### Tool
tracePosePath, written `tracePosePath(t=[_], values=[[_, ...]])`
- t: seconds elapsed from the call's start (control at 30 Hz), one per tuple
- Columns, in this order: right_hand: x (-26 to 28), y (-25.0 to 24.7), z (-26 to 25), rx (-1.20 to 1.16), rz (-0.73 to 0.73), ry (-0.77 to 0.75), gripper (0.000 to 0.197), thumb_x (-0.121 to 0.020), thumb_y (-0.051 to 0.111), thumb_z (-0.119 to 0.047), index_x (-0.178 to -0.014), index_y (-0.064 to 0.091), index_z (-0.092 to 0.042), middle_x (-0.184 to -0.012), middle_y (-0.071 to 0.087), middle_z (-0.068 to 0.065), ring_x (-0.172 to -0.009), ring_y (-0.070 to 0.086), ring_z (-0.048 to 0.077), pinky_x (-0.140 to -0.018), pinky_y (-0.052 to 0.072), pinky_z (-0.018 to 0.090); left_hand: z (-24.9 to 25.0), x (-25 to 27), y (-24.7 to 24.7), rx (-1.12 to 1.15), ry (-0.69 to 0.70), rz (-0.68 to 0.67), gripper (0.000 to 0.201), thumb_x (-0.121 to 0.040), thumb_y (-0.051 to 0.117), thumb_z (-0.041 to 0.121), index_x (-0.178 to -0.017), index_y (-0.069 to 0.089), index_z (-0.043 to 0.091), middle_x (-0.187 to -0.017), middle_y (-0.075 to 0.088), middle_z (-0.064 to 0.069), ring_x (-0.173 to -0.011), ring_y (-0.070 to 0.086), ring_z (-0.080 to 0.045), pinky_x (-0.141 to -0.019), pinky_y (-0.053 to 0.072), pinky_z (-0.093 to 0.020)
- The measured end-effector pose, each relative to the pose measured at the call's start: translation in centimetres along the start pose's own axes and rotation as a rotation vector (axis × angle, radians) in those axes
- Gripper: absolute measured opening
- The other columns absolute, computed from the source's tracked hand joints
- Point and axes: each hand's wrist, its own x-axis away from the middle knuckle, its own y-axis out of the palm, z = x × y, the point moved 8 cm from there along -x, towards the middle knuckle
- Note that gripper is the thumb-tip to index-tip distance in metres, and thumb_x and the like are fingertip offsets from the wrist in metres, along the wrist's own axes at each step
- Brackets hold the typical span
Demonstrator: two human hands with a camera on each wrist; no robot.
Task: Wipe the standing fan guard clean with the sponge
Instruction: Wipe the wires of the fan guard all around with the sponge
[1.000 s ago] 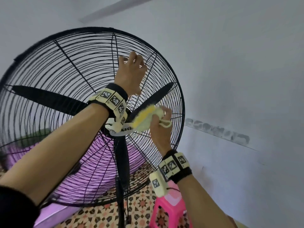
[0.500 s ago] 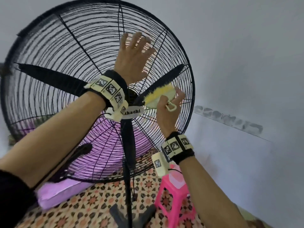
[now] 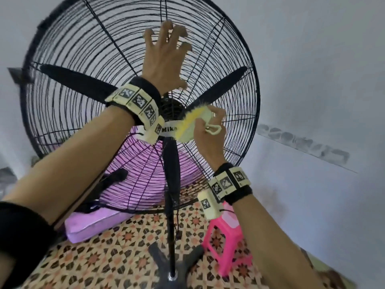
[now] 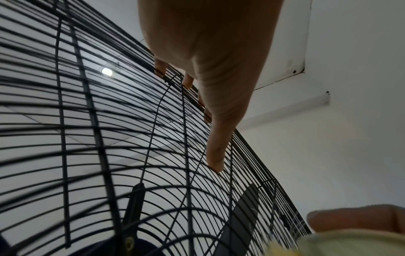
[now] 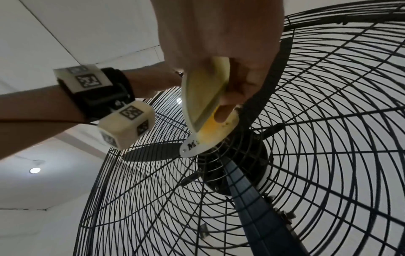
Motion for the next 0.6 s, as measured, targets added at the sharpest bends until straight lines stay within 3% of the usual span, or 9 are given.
tracePosePath(t=[0.07,0.2,0.37,0.5,0.6], values=[[-0.4,-0.9,-0.3,-0.002,0.038,0.026,0.031,-0.095,0.052,-0.011,-0.122,0.040,-0.018,-0.060,0.054,-0.004,-0.045,0.050,0.008,-0.041,0.042,0.030,-0.2,0.2,-0.2,0.027,-0.005,-0.007,0.092,-0.068,0.089,0.056,-0.145,0.051,0.024,-0.164,0.027,-0.009,-0.156,0.013,-0.037,-0.121,0.011,-0.067],[-1.5,-4.0,-1.7,-0.070,0.353,-0.030,0.031,-0.097,0.049,-0.009,-0.124,0.038,-0.017,-0.058,0.048,0.000,-0.041,0.041,0.006,-0.038,0.033,0.020,-0.2,0.4,-0.4,0.058,0.014,0.009,0.092,-0.066,0.088,0.058,-0.144,0.052,0.025,-0.163,0.028,-0.011,-0.154,0.017,-0.042,-0.122,0.012,-0.066],[-0.9,-2.4,-1.4,0.006,0.228,-0.019,0.035,-0.098,0.047,-0.007,-0.131,0.034,-0.010,-0.071,0.055,0.001,-0.044,0.051,-0.002,-0.039,0.035,0.011,0.6,0.3,-0.5,0.001,0.033,-0.034,0.095,-0.070,0.087,0.054,-0.149,0.044,0.020,-0.160,0.029,-0.013,-0.153,0.016,-0.046,-0.120,0.015,-0.069],[-1.0,-3.0,-2.5,0.035,0.259,-0.093,0.037,-0.099,0.047,-0.010,-0.134,0.038,-0.010,-0.069,0.060,0.002,-0.052,0.057,0.009,-0.038,0.039,0.017,-0.1,0.1,0.1,-0.005,0.015,-0.003,0.093,-0.070,0.087,0.051,-0.146,0.046,0.018,-0.154,0.034,-0.014,-0.151,0.019,-0.044,-0.118,0.018,-0.068],[-0.9,-2.1,-2.3,0.034,0.220,-0.050,0.039,-0.100,0.047,-0.011,-0.137,0.036,-0.012,-0.076,0.062,-0.004,-0.056,0.061,0.005,-0.041,0.046,0.021,0.0,0.1,0.2,-0.002,0.022,0.006,0.093,-0.067,0.088,0.051,-0.144,0.048,0.017,-0.153,0.035,-0.014,-0.150,0.022,-0.041,-0.117,0.019,-0.067]])
